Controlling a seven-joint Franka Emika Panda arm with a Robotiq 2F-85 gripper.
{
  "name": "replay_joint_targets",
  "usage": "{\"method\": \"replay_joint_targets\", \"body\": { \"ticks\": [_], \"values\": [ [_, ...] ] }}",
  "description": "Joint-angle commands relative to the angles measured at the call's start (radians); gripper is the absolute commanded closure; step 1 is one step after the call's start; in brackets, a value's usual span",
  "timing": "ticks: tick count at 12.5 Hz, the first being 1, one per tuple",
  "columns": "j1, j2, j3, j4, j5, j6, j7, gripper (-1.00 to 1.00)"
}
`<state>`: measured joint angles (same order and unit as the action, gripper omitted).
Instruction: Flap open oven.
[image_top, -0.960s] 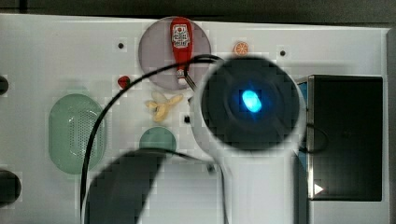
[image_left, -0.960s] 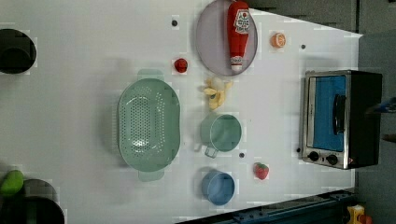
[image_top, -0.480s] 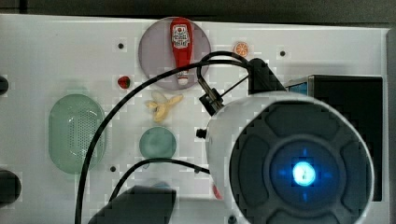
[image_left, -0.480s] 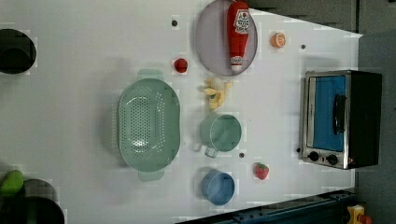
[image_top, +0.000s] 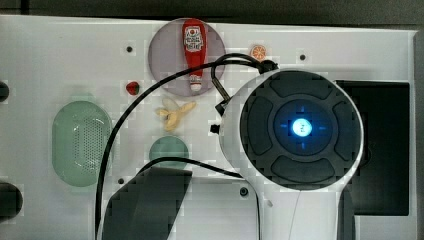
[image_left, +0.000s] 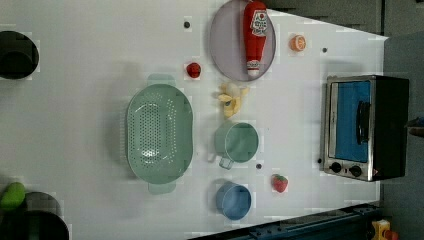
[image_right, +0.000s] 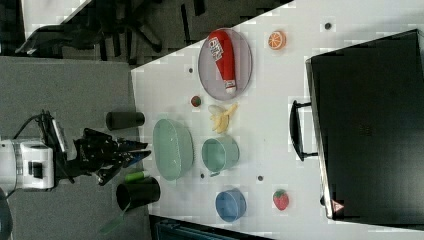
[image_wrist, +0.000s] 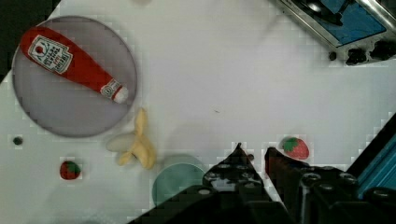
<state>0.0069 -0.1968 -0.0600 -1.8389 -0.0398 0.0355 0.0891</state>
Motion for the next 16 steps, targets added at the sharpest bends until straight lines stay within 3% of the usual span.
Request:
{"method": "replay_joint_targets", "body": {
  "ticks": [1,9,16],
  "values": [
    [-0.009,-0.014,-0.033,-0.042,-0.009,-0.011,-0.068,0.65],
    [-0.055,-0.005,-0.231,-0.183,-0.010,0.161,-0.850,0.65],
    [-0.062,0.147,-0.380,-0.254,-0.010,0.478,-1.284,0.65]
  ]
}}
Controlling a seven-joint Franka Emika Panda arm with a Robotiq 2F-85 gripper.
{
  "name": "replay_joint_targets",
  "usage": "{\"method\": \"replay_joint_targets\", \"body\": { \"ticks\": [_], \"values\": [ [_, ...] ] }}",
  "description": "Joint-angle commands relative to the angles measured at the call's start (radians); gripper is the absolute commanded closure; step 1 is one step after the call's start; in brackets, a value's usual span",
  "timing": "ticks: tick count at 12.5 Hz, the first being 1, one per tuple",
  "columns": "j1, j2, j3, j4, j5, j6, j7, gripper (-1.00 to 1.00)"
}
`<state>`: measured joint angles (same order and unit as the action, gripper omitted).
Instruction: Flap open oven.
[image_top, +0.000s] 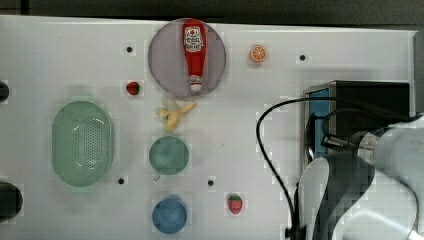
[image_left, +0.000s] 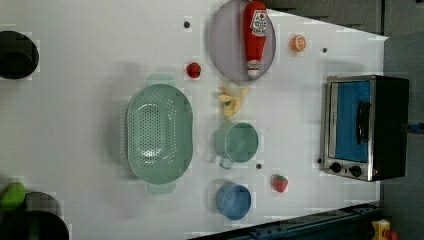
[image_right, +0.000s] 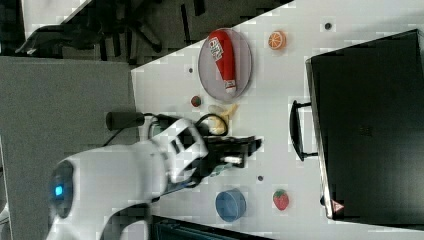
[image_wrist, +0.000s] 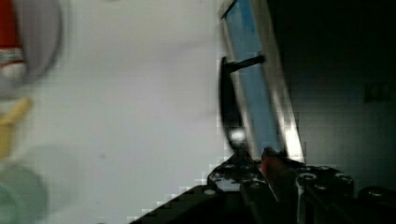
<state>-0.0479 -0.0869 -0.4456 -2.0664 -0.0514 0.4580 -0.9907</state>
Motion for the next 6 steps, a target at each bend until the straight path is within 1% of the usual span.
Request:
{"method": "replay_joint_targets", "body": {
  "ticks": [1,6],
  "values": [
    [-0.009,0.070,-0.005,-0.028,0.002,0.083,-0.209,0.65],
    [-0.020,0.184,-0.023,-0.064,0.005,0.227,-0.209,0.65]
  ]
}}
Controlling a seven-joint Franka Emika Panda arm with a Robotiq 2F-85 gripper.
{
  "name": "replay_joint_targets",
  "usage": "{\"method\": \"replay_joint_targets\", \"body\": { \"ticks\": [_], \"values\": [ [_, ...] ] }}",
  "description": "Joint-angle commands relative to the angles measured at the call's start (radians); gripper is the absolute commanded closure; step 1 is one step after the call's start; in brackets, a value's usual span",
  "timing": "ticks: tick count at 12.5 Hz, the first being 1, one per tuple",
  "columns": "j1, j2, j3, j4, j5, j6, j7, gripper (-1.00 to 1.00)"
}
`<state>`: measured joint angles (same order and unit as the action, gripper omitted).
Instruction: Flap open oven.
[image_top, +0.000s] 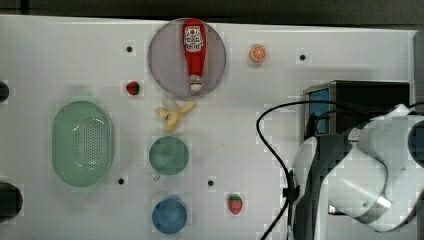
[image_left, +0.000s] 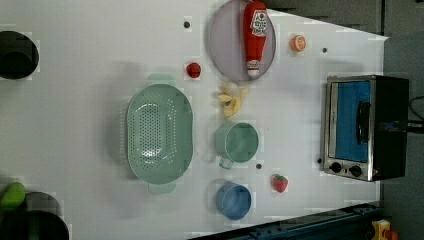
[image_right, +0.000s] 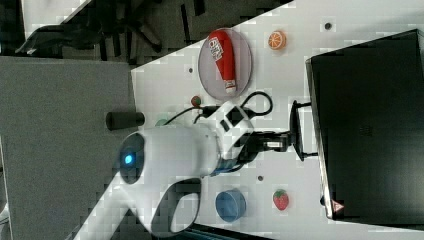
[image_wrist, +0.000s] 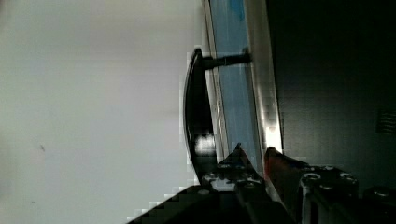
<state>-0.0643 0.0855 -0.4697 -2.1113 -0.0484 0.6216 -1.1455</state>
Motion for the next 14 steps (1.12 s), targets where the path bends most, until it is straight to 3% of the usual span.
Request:
{"method": "replay_joint_targets", "body": {
  "ticks": [1,11,14],
  "values": [
    [-0.003,0.021,0.003,-0.037,0.003,0.091,-0.054,0.65],
    [0.006,0.063,0.019,-0.130,-0.003,0.260,-0.019,0.65],
    [0.031,0.065,0.031,-0.136,-0.091,0.261,0.026,0.65]
  ]
}}
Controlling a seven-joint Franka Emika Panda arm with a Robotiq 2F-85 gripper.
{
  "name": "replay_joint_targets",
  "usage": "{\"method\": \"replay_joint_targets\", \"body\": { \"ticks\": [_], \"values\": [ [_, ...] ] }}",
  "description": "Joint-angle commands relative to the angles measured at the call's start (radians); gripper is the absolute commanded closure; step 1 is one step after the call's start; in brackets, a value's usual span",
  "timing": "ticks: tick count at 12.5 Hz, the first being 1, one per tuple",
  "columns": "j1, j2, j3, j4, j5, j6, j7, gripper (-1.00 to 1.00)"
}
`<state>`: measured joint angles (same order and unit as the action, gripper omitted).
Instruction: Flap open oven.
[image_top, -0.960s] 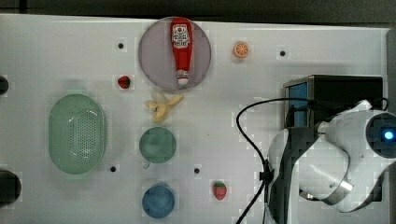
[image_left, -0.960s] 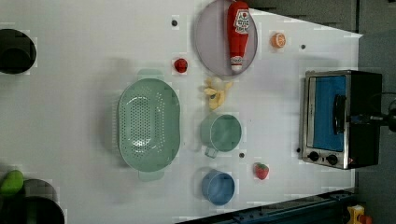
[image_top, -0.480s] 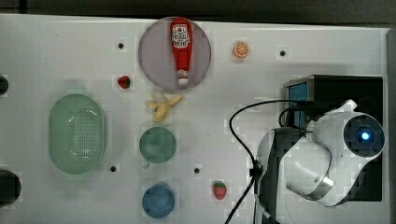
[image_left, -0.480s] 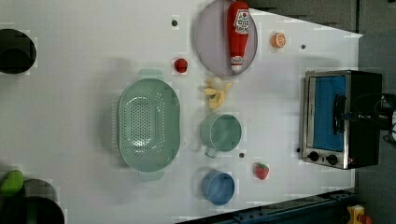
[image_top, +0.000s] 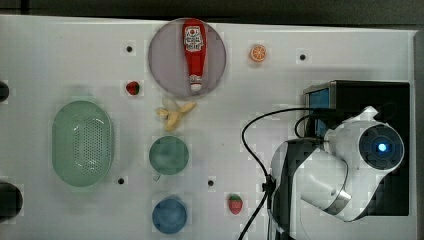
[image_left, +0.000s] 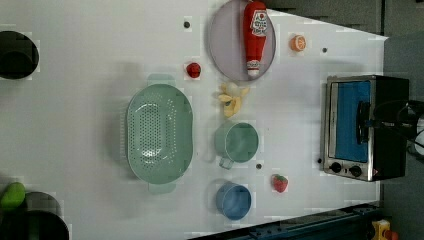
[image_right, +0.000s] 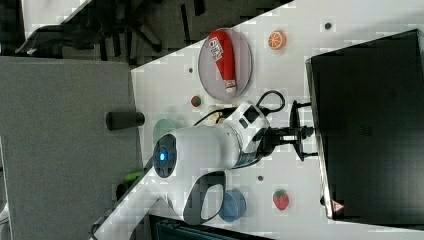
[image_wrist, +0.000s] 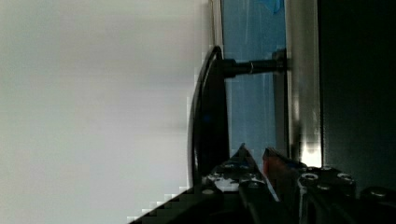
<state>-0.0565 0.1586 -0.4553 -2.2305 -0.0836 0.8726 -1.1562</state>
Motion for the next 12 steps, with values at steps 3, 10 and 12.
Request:
{"method": "replay_joint_targets", "body": {
  "ticks": [3,10,12],
  "values": [
    [0.054,-0.008,0.043,-0.027,-0.220,0.001,0.241,0.65],
    [0.107,0.030,0.144,-0.066,-0.447,-0.021,0.504,0.65],
    [0.125,0.067,0.173,-0.068,-0.528,-0.022,0.604,0.65]
  ]
}}
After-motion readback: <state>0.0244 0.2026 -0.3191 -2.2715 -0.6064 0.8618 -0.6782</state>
